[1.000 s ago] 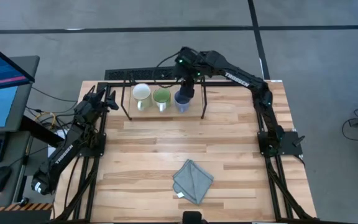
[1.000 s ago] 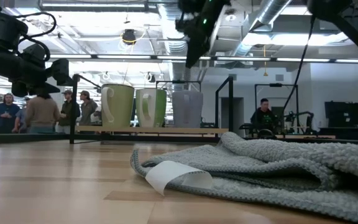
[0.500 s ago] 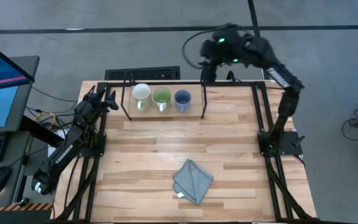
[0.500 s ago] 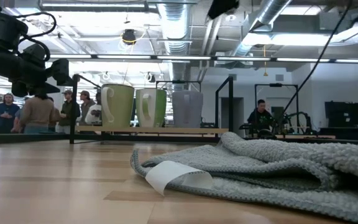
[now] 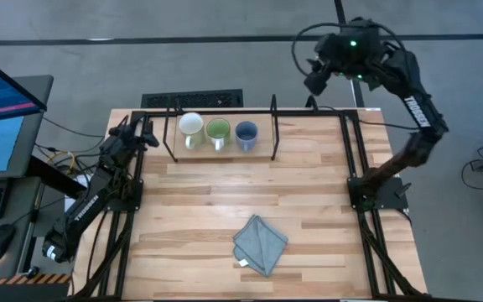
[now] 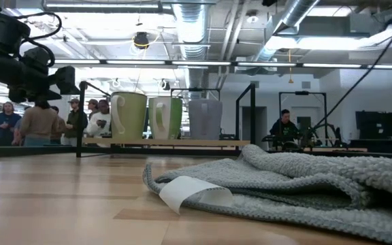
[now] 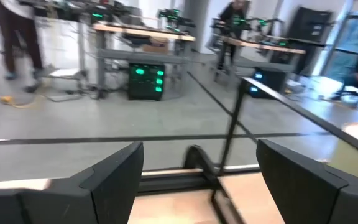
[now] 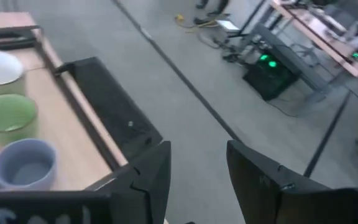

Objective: Stack small to large cups/mugs on shelf
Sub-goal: Return to Home Position

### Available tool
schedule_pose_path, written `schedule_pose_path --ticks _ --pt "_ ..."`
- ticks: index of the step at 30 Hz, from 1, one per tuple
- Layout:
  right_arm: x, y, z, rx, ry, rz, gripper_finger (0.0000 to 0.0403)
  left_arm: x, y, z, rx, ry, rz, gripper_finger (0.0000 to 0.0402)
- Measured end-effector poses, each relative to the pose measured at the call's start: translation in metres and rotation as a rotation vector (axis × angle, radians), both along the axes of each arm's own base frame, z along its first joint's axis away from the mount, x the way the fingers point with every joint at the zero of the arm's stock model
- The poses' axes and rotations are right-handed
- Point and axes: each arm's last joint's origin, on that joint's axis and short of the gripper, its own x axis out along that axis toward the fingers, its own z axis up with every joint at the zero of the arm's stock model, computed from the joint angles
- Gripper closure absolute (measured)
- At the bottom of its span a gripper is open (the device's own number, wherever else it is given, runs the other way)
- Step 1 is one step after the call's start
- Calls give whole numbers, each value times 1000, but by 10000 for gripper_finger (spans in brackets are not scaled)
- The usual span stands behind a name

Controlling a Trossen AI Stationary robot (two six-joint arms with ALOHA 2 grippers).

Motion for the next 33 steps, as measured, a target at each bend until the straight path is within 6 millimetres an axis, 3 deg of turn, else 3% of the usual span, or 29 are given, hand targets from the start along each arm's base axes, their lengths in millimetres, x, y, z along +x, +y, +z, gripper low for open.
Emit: schedule_pose_path --ticks 6,13,21,27,33 --pt "-27 -2 -21 -68 -94 -57 226 -3 1 3 19 11 105 97" --pt "-56 7 -74 -169 -184 -83 227 -4 1 5 27 1 130 97" --pt "-100 33 -133 -249 -356 -104 225 -7 1 6 37 31 244 97" --pt "-112 37 -173 -325 -490 8 227 -7 1 6 39 35 250 97" --pt "-115 25 -212 -246 -455 -73 225 -7 1 9 70 57 251 97"
